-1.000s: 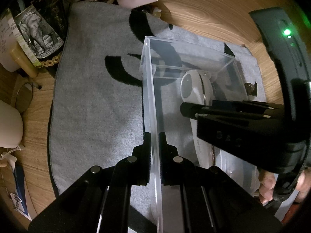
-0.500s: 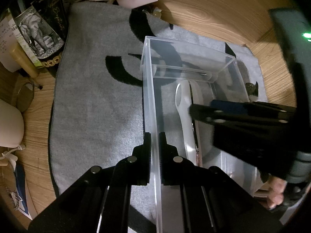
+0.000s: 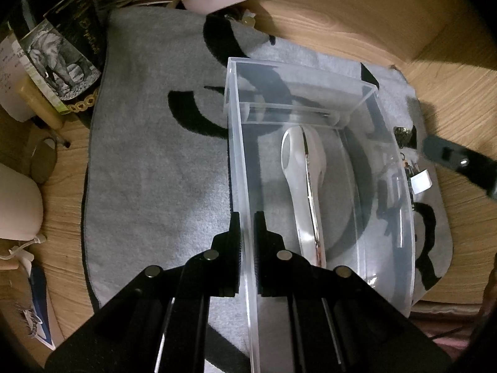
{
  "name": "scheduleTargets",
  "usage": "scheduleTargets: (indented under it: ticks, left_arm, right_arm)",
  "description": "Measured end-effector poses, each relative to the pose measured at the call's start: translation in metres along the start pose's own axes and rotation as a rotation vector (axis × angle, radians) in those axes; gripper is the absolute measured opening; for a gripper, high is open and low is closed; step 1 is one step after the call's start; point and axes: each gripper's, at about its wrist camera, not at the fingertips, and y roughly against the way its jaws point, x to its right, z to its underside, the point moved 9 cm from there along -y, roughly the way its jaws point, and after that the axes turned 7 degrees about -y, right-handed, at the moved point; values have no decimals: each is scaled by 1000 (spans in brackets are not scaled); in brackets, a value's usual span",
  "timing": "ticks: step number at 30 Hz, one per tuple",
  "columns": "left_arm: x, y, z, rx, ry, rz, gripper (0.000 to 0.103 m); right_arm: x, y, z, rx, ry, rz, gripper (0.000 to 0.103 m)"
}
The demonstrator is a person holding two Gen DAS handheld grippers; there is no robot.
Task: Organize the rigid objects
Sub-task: 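Grasp the white plug adapter with the right gripper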
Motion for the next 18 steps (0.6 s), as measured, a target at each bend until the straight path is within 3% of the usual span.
scheduleTargets:
  ticks: [9, 14, 18]
  left_arm:
    - [1, -2, -1, -11, 17, -14, 6]
    - [0, -2, 0, -11, 33, -25, 6]
    - [-1, -3, 0, -17, 41, -27, 6]
  right_arm:
    - [88, 20, -3, 39, -194, 40, 44]
    - [135, 18, 4, 37, -300, 81, 56]
    - [164, 6, 6, 38, -373, 116, 58]
